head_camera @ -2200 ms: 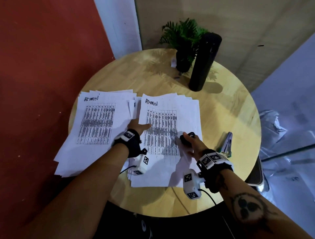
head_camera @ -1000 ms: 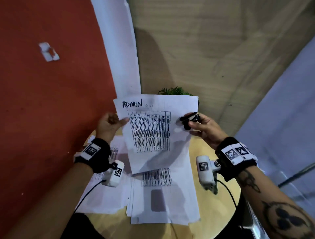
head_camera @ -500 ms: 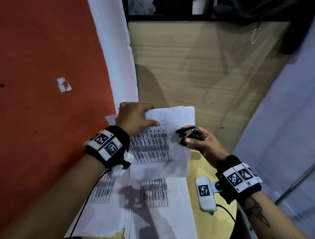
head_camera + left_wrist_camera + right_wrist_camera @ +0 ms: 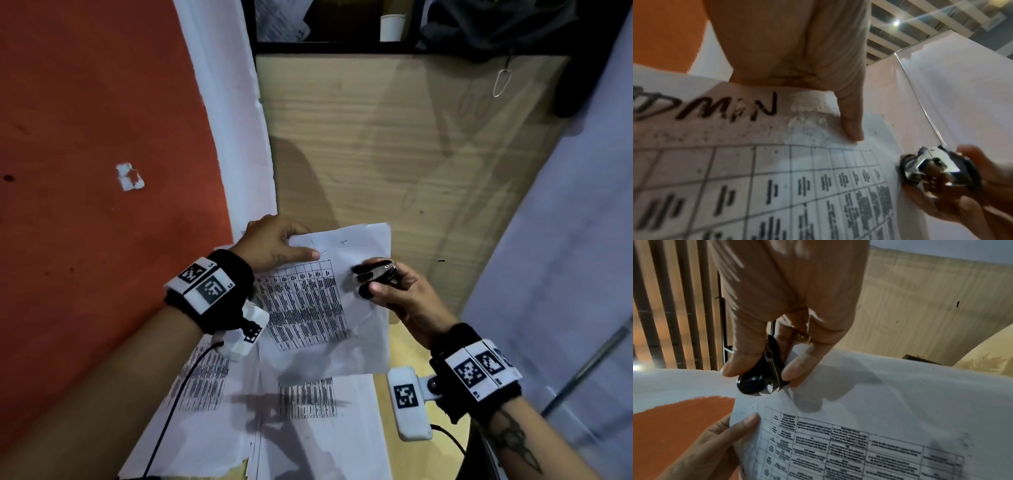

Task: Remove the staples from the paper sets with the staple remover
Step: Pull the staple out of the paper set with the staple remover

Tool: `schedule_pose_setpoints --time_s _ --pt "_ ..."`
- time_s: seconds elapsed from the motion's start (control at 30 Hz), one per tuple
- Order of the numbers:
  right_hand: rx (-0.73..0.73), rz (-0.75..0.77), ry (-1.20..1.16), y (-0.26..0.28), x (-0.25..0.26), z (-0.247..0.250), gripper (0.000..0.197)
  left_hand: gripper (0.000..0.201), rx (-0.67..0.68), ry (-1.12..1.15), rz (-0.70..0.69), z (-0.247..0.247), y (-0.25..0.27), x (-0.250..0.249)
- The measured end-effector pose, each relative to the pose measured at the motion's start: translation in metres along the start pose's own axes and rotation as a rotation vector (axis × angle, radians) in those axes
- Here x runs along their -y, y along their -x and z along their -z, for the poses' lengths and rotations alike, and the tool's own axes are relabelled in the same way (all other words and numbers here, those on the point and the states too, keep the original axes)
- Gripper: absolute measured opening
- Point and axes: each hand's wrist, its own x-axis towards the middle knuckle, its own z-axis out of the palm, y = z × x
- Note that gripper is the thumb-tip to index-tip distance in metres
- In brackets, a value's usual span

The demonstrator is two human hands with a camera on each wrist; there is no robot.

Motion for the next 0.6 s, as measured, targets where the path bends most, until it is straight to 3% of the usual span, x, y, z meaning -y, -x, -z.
schedule_pose_setpoints --time_s 0.13,0.23,0.3,0.4,0.53,0.6 --pt "-0.101 0.059 0.114 0.002 0.0 -0.006 0.049 0.006 -0.014 -0.048 -0.011 0.003 0.002 -0.01" --pt "-0.341 0.315 0.394 -0.001 0.004 -0.011 0.046 0.009 -0.065 -0.1 -0.011 0.006 0.0 -0.017" --pt "-0.405 0.53 0.615 -0.005 0.009 -0.017 0.046 0.011 -0.068 -0.121 -0.011 0.007 0.0 -0.02" --pt "-0.303 0.807 0.875 -0.011 0.016 -0.032 0.043 0.019 -0.062 -0.109 0.001 0.007 0.003 -0.025" --pt "-0.065 0.828 0.978 -0.018 0.019 -0.046 0.038 0.016 -0.042 -0.034 -0.016 0.01 0.004 -0.027" --pt "-0.012 0.839 1.001 -0.019 0.021 -0.047 0.038 0.028 -0.037 0.007 -0.017 0.011 0.003 -0.024"
